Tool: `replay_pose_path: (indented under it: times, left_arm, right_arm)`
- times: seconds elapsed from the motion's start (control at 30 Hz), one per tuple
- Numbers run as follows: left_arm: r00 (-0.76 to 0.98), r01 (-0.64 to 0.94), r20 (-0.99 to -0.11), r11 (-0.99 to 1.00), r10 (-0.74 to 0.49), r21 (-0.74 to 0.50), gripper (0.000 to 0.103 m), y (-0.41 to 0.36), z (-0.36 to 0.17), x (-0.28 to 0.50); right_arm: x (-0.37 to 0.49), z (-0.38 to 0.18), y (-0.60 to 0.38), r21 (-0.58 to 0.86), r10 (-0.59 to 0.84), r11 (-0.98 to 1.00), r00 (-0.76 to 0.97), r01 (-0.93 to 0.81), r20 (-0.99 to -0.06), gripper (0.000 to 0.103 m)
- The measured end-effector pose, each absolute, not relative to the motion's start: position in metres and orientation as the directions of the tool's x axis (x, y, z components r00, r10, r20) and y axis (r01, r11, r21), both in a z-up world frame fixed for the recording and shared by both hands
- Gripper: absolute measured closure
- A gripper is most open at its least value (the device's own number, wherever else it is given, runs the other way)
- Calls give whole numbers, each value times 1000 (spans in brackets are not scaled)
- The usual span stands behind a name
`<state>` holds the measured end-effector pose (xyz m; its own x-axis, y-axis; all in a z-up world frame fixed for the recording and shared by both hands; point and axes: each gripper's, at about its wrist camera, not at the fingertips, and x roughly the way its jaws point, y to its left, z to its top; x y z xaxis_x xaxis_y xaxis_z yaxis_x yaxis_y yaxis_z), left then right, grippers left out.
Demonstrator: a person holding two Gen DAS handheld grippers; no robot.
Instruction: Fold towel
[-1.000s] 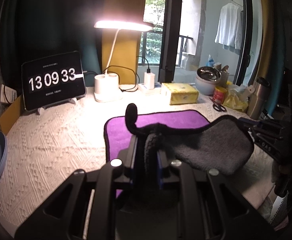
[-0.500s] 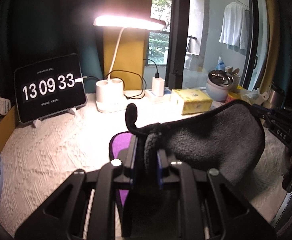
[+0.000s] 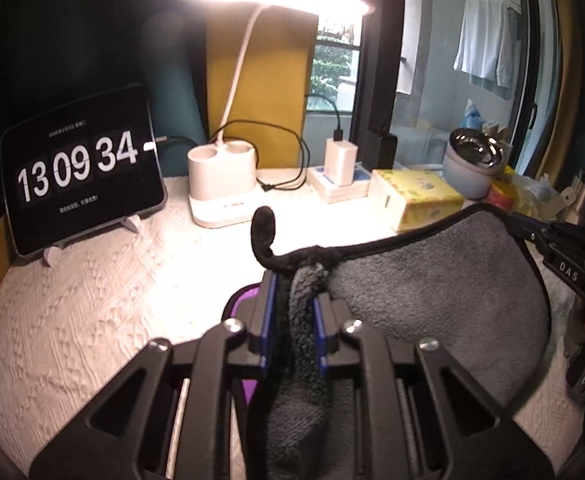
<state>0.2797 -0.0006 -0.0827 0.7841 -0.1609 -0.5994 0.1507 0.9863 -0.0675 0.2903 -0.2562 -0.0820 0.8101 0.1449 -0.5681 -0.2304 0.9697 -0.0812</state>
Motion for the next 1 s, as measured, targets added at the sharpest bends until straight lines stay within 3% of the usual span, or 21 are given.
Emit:
replay_pose_path:
  times: [0.33, 0.5, 0.53, 0.57, 0.63, 0.67, 0.8, 1.0]
  left_arm:
    - [642, 109, -753, 989, -145, -98, 79, 5, -131, 331]
    - [629, 91, -765, 991, -137, -102, 72, 7, -132, 335]
    - [627, 83, -768, 992, -128, -98, 57, 8, -132, 336]
    - [628, 77, -768, 992, -125, -99, 32, 9, -131, 335]
    - [637, 70, -759, 990, -138, -121, 7, 13, -126, 332]
    - [641, 67, -755, 990, -140, -126, 6, 14, -123, 330]
    - [656, 58, -745, 992, -125, -116, 6, 17, -113, 321]
    - [676, 63, -723, 989, -143, -136, 6, 16, -98, 300]
  right_arm:
    - [325, -121, -245, -177, 25, 965, 742, -192, -669, 99]
    - [336, -130, -245, -192, -11, 965, 702, -179, -712, 99]
    - [336, -130, -246, -194, -16, 965, 701, -175, -713, 99]
    - [335, -129, -246, -197, -24, 966, 701, -167, -712, 99]
    - [334, -128, -249, -193, -34, 970, 702, -149, -711, 99]
    - [333, -127, -250, -189, -36, 972, 702, -141, -711, 98]
    - [323, -118, -253, -175, -42, 978, 714, -114, -699, 73]
    - [299, -94, -251, -156, -14, 980, 745, -122, -667, 70]
